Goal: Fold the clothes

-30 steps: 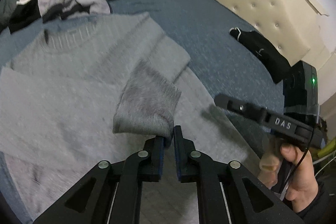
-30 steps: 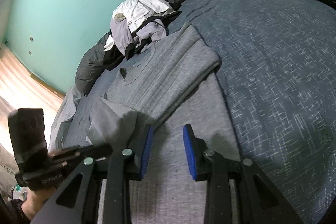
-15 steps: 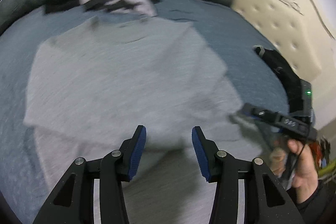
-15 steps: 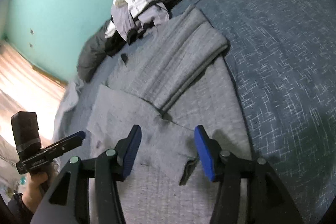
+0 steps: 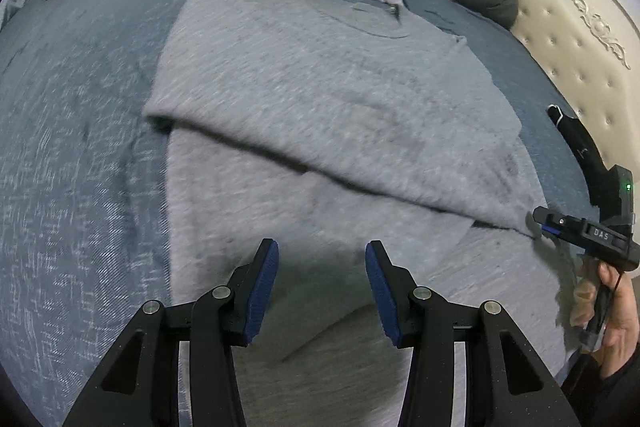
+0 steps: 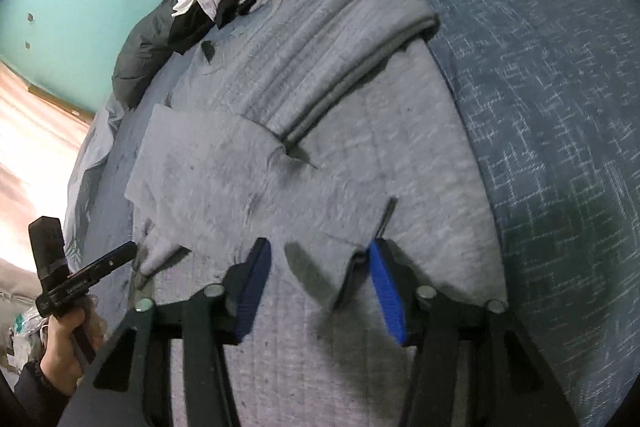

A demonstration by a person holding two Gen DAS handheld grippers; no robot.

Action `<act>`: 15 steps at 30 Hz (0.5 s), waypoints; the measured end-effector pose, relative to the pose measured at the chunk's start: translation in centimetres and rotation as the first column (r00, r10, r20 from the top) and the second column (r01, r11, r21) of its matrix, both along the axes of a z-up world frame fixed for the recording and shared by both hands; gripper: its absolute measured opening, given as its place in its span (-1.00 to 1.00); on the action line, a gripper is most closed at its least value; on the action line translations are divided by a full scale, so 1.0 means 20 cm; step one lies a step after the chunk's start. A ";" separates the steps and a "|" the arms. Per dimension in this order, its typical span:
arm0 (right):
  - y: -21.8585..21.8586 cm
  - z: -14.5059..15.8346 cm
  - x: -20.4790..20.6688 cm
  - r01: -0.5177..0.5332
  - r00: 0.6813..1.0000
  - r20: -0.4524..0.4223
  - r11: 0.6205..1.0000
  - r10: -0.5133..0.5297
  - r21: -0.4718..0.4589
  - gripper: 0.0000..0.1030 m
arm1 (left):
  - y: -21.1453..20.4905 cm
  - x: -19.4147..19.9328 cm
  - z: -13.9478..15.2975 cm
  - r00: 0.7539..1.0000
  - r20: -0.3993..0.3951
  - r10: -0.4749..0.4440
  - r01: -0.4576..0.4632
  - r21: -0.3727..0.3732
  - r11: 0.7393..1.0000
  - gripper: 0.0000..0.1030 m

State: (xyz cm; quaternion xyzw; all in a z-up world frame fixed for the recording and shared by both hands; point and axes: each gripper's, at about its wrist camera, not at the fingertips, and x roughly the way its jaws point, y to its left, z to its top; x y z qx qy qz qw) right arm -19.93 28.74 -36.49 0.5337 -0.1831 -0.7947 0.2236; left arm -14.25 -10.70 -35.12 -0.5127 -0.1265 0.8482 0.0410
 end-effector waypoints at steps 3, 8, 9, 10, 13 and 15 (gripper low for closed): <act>-0.01 -0.01 0.01 -0.006 1.000 -0.009 1.000 0.005 -0.021 -0.78 | -0.03 0.02 -0.03 1.000 0.008 0.006 -0.006 0.000 1.000 -0.04; 0.00 0.01 0.04 0.004 0.999 -0.032 0.999 -0.005 -0.051 -0.86 | -0.07 0.03 -0.07 1.000 0.023 0.021 -0.021 0.018 1.000 -0.04; 0.01 0.02 0.05 0.011 0.999 -0.041 0.998 -0.013 -0.064 -0.87 | -0.07 0.03 -0.08 0.999 0.025 0.022 -0.022 0.021 1.000 -0.04; 0.02 0.05 0.06 0.016 0.998 -0.058 0.997 -0.020 -0.073 -0.87 | -0.07 0.03 -0.08 0.999 0.025 0.022 -0.022 0.022 1.000 -0.04; 0.04 0.17 0.10 0.022 0.992 -0.120 0.995 -0.034 -0.097 -0.87 | -0.07 0.03 -0.09 0.999 0.026 0.021 -0.022 0.024 0.999 -0.04; 0.04 0.26 0.13 0.020 0.986 -0.163 0.994 -0.037 -0.108 -0.88 | -0.09 0.03 -0.10 0.999 0.027 0.025 -0.026 0.036 0.999 -0.04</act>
